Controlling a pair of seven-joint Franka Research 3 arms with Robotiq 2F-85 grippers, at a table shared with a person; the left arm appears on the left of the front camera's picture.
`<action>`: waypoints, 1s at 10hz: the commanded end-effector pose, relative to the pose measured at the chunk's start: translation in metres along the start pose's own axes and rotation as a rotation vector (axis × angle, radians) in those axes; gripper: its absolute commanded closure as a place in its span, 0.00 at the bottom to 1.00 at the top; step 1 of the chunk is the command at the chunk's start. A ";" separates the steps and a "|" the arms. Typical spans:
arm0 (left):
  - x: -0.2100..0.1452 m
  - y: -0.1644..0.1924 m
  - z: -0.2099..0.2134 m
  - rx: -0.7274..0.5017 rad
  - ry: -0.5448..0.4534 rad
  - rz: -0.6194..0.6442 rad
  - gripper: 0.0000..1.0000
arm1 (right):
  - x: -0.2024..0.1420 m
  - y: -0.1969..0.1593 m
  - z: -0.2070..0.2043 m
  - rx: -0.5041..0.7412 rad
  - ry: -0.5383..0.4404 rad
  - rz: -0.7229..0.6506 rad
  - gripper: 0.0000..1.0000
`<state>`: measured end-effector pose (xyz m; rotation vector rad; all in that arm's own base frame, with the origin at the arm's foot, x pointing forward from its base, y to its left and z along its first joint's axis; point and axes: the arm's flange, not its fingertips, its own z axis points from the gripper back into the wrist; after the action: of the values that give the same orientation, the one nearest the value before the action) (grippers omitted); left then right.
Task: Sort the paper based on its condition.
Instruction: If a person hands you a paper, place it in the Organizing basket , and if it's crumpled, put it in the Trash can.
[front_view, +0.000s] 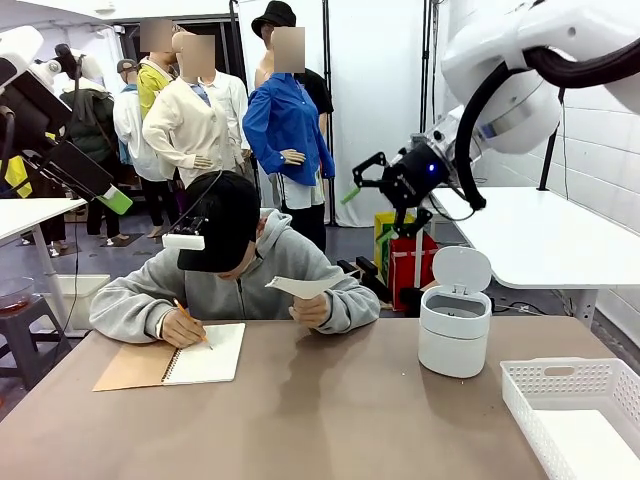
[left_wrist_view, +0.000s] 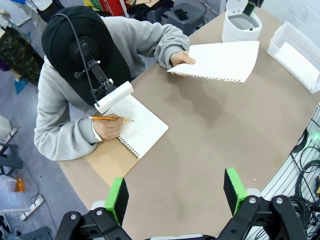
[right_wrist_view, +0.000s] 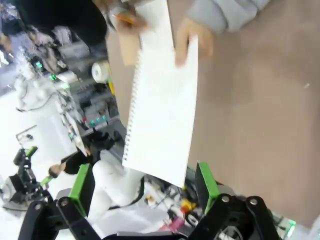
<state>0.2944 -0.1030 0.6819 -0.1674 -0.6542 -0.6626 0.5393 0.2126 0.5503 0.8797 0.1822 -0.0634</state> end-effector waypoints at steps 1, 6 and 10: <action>0.000 0.000 0.000 0.002 0.000 0.000 0.00 | 0.000 0.010 0.012 0.009 -0.040 0.017 0.00; 0.000 0.000 0.000 0.002 0.000 0.000 0.00 | 0.032 -0.038 -0.021 0.160 0.214 -0.246 0.00; 0.000 0.000 0.000 0.002 0.000 0.000 0.00 | 0.053 -0.056 -0.041 0.177 0.277 -0.272 0.00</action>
<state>0.2944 -0.1030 0.6819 -0.1674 -0.6541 -0.6626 0.5687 0.2046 0.4655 1.0359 0.5382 -0.2110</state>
